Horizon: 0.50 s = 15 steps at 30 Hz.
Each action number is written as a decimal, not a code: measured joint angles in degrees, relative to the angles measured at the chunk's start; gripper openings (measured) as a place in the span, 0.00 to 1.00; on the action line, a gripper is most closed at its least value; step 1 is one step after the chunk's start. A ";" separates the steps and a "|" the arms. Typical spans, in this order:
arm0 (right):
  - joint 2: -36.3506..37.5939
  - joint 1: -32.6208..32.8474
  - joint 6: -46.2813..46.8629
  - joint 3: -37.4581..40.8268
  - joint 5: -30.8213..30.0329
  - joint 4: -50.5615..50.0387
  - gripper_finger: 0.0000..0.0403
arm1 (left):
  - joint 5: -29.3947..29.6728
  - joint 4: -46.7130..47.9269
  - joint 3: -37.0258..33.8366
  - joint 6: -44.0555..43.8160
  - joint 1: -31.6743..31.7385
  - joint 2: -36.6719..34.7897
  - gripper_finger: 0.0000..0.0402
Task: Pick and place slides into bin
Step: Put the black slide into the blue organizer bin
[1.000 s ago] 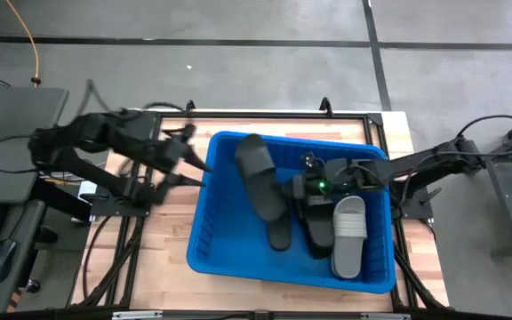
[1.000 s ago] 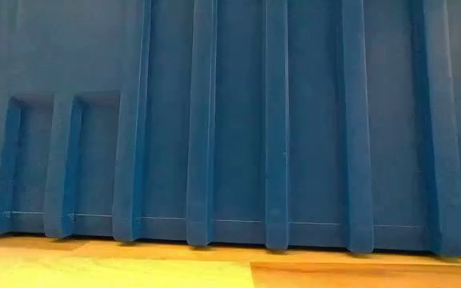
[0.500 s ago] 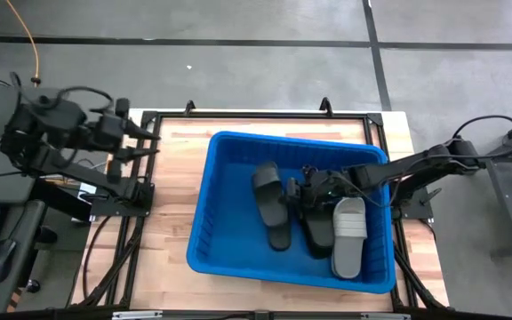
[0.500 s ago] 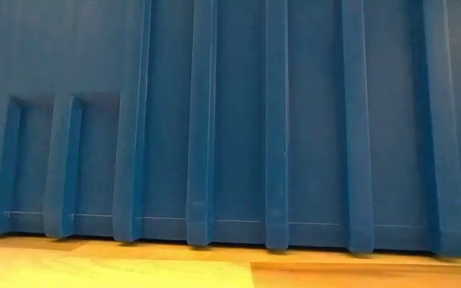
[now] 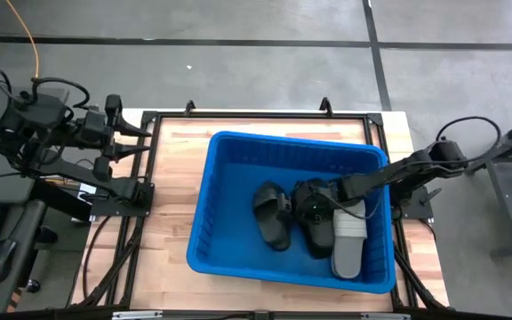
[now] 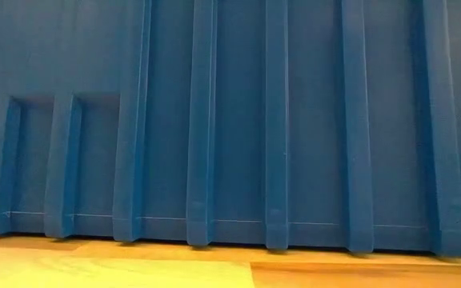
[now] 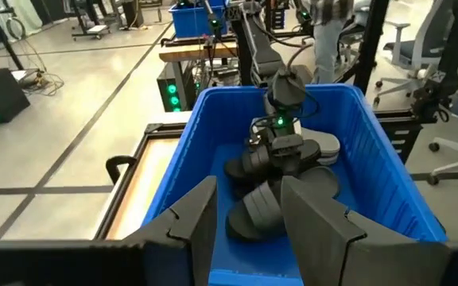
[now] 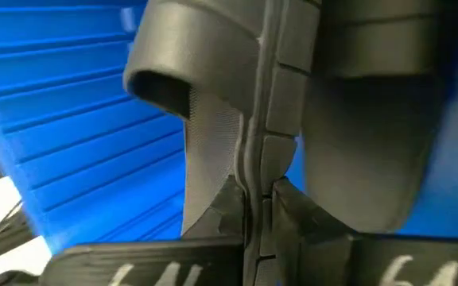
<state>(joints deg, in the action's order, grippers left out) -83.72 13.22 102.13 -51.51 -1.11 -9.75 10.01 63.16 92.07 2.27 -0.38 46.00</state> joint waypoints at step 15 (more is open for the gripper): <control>-4.92 0.76 5.93 -0.07 1.19 -3.13 0.07 | -0.89 0.13 0.00 1.12 0.00 -0.02 0.32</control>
<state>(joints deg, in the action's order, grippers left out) -88.64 13.97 108.06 -51.57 0.09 -12.88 9.11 63.29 92.07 3.39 -0.38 45.98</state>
